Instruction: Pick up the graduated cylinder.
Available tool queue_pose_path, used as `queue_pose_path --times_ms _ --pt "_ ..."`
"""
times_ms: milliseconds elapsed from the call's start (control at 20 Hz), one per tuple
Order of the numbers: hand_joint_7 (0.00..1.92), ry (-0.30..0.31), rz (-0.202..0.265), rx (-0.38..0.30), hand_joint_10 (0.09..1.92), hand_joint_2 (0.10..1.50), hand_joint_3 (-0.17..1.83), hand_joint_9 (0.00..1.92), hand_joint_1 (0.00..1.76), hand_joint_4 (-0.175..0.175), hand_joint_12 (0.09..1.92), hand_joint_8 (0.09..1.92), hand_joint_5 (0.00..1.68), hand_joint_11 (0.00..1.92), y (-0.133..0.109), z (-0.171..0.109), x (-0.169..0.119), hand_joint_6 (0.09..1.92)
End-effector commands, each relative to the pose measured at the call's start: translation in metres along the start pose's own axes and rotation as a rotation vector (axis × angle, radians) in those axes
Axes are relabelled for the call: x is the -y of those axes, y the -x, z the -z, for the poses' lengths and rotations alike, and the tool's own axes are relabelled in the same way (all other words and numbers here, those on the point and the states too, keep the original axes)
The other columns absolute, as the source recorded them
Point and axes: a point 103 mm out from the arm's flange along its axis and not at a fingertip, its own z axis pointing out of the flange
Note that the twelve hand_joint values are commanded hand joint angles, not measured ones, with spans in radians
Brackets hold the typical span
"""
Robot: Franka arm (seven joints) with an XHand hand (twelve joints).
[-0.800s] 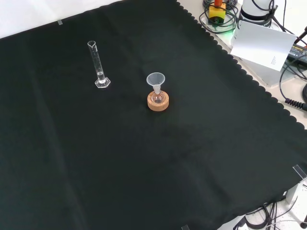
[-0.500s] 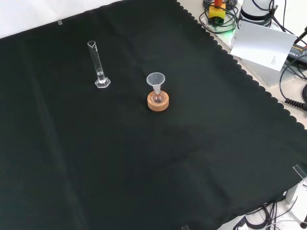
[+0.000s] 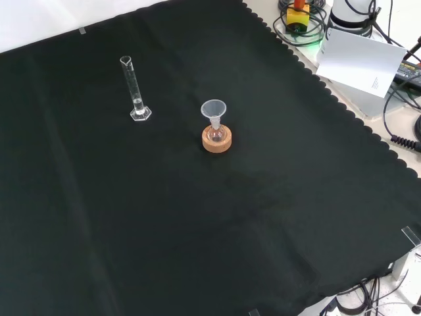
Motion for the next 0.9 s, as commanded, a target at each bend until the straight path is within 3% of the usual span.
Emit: queue_pose_path --times_ms 50,500,600,750,900 --pt "0.00 -0.016 -0.022 -0.020 0.70 1.21 0.32 0.14 0.13 -0.027 1.39 0.51 0.17 0.00 0.010 -0.029 -0.020 0.09" --pt "0.02 -0.016 -0.081 -0.073 0.71 1.21 0.29 0.17 0.19 -0.037 1.41 0.55 0.19 0.01 0.076 -0.085 -0.107 0.09" --pt "0.02 0.002 -0.075 -0.087 0.71 1.20 0.28 0.18 0.20 -0.039 1.41 0.55 0.19 0.02 0.084 -0.095 -0.125 0.09" --pt "0.07 0.109 -0.031 -0.121 0.71 1.19 0.27 0.24 0.26 -0.050 1.41 0.59 0.24 0.06 0.091 -0.111 -0.141 0.09" --pt "0.14 0.079 -0.035 -0.146 0.70 1.16 0.26 0.34 0.35 -0.057 1.38 0.63 0.30 0.17 0.096 -0.131 -0.159 0.09"
